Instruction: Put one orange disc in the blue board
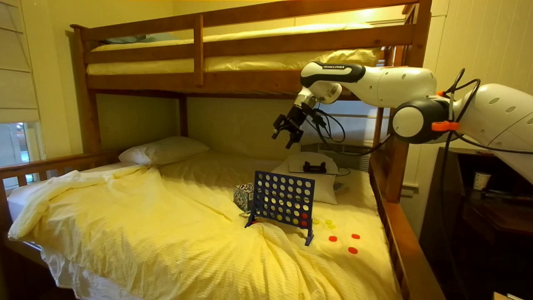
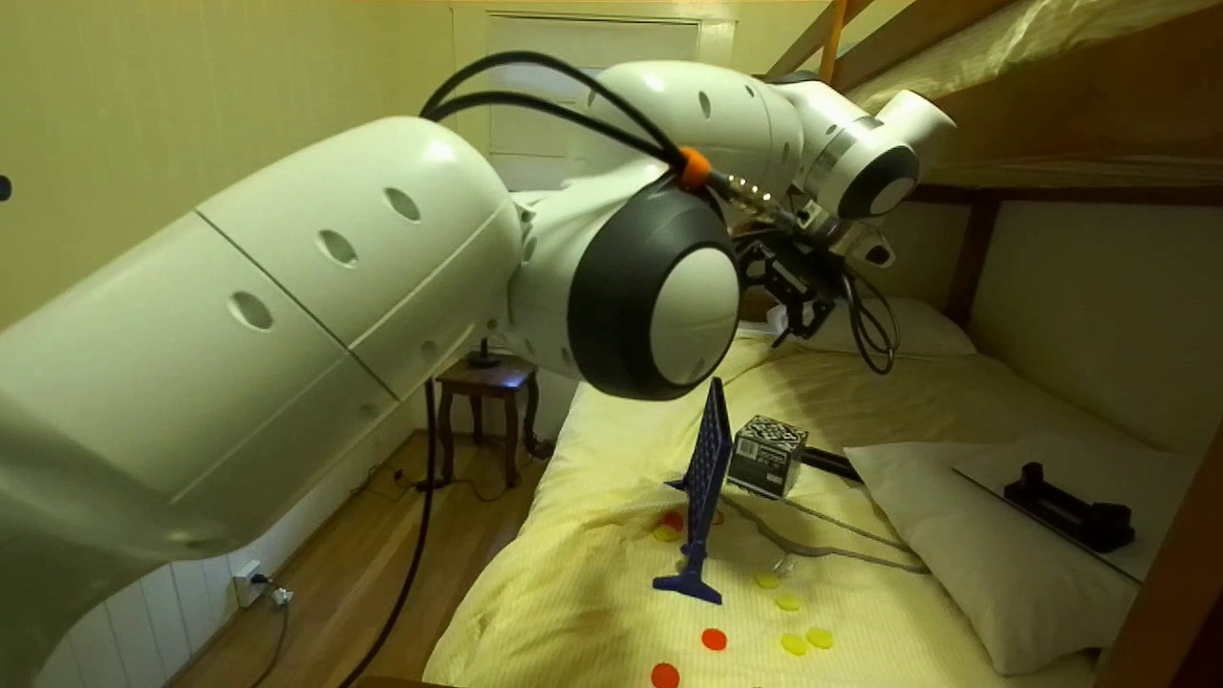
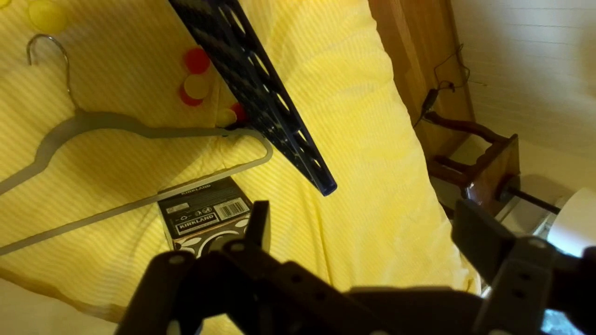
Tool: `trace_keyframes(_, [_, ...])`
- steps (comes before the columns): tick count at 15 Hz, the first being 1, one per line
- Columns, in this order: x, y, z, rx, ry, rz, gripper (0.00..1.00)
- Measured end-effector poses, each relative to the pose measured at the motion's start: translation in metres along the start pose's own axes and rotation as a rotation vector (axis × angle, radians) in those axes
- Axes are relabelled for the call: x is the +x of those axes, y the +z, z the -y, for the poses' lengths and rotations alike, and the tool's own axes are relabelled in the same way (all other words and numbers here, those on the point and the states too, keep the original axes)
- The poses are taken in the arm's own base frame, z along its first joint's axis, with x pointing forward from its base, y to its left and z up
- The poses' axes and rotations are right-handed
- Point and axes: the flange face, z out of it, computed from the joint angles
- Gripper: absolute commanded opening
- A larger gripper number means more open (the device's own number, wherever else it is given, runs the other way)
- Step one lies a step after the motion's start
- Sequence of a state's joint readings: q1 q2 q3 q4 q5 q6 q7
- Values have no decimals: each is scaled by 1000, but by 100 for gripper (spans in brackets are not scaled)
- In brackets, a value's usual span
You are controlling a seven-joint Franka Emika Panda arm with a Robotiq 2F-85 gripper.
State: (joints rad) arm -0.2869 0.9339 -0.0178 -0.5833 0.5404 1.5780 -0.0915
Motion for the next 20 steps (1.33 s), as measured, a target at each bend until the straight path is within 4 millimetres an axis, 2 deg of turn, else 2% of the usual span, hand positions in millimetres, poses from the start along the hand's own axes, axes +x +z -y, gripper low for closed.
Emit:
trace_keyframes(10, [-24, 30, 17, -106, -23, 115, 100])
trace_keyframes(20, [-71, 21, 12, -165, -234, 125, 100])
